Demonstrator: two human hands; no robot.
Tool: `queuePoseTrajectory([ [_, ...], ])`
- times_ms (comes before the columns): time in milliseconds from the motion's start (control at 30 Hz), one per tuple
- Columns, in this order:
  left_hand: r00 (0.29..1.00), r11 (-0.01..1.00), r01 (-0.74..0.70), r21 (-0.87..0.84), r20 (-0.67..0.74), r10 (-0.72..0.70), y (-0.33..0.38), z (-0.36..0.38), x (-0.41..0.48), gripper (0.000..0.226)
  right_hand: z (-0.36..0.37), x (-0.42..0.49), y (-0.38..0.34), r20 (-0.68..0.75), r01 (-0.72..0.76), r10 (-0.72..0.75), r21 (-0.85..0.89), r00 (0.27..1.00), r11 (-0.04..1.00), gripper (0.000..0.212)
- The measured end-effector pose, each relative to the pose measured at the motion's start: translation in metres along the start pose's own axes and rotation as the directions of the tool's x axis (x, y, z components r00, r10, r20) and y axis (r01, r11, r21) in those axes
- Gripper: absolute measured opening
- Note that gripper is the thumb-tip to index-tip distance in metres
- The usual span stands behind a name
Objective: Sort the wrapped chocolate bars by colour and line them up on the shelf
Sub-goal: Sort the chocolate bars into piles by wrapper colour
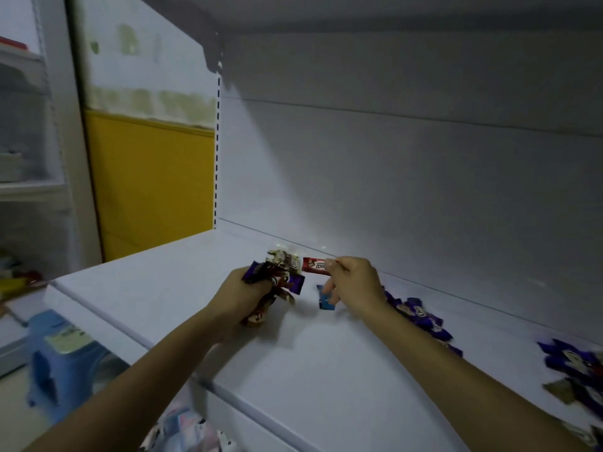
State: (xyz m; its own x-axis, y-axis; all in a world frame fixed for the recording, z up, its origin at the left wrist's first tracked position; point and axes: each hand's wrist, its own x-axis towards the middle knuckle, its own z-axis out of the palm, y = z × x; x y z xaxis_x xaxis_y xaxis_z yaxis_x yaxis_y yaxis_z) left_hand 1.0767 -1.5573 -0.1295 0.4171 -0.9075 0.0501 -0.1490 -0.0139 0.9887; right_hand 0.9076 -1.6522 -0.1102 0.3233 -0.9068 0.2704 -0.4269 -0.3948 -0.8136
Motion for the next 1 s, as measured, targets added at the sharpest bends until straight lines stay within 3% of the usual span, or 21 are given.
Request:
queuePoseTrajectory([
  [67, 1.000, 1.000, 0.020, -0.007, -0.011, -0.020, 0.007, -0.016, 0.000, 0.025, 0.025, 0.003, -0.004, 0.033, 0.096, -0.091, -0.214, 0.995, 0.972, 0.025],
  [167, 0.996, 0.994, 0.031, 0.107, -0.089, -0.021, 0.011, -0.041, -0.001, 0.023, 0.055, 0.000, -0.013, 0.210, 0.351, -0.282, -0.543, 0.936, 0.763, 0.027],
  [267, 0.991, 0.976, 0.022, 0.217, -0.133, 0.007, 0.007, -0.058, -0.004, 0.022, 0.069, -0.005, -0.018, 0.381, 0.404, -0.199, -0.596, 0.903, 0.694, 0.031],
  [367, 0.992, 0.977, 0.027, 0.213, -0.129, 0.001, 0.002, -0.059, -0.005, 0.022, 0.061, -0.009, -0.023, 0.254, 0.297, -0.194, -0.474, 0.947, 0.829, 0.035],
  [433, 0.993, 0.982, 0.018, 0.189, -0.120, 0.005, 0.004, -0.051, -0.004, 0.022, 0.047, -0.012, -0.029, 0.175, 0.192, -0.160, -0.186, 0.971, 0.964, 0.039],
  [500, 0.996, 0.989, -0.004, 0.150, -0.087, 0.017, 0.010, -0.035, -0.004, 0.021, 0.029, -0.019, -0.033, 0.250, 0.103, -0.122, 0.084, 0.961, 0.991, 0.037],
  [533, 0.998, 0.992, -0.023, 0.125, -0.056, 0.030, 0.013, -0.024, -0.004, 0.020, 0.019, -0.024, -0.033, 0.281, 0.094, -0.124, 0.121, 0.952, 0.988, 0.031],
  [633, 0.998, 0.993, -0.061, 0.104, 0.024, 0.059, 0.020, 0.015, -0.004, 0.022, -0.009, -0.035, -0.024, 0.219, 0.072, -0.106, 0.154, 0.970, 0.985, 0.017],
  [867, 0.973, 0.999, -0.051, 0.003, 0.226, 0.049, 0.023, 0.094, -0.011, 0.023, -0.082, -0.052, 0.013, 0.036, 0.001, -0.005, 0.111, 0.999, 0.994, 0.019],
  [1000, 0.971, 1.000, -0.006, -0.027, 0.237, 0.013, 0.015, 0.116, -0.013, 0.019, -0.118, -0.049, 0.041, -0.134, -0.057, 0.069, 0.086, 0.989, 0.995, 0.022],
])
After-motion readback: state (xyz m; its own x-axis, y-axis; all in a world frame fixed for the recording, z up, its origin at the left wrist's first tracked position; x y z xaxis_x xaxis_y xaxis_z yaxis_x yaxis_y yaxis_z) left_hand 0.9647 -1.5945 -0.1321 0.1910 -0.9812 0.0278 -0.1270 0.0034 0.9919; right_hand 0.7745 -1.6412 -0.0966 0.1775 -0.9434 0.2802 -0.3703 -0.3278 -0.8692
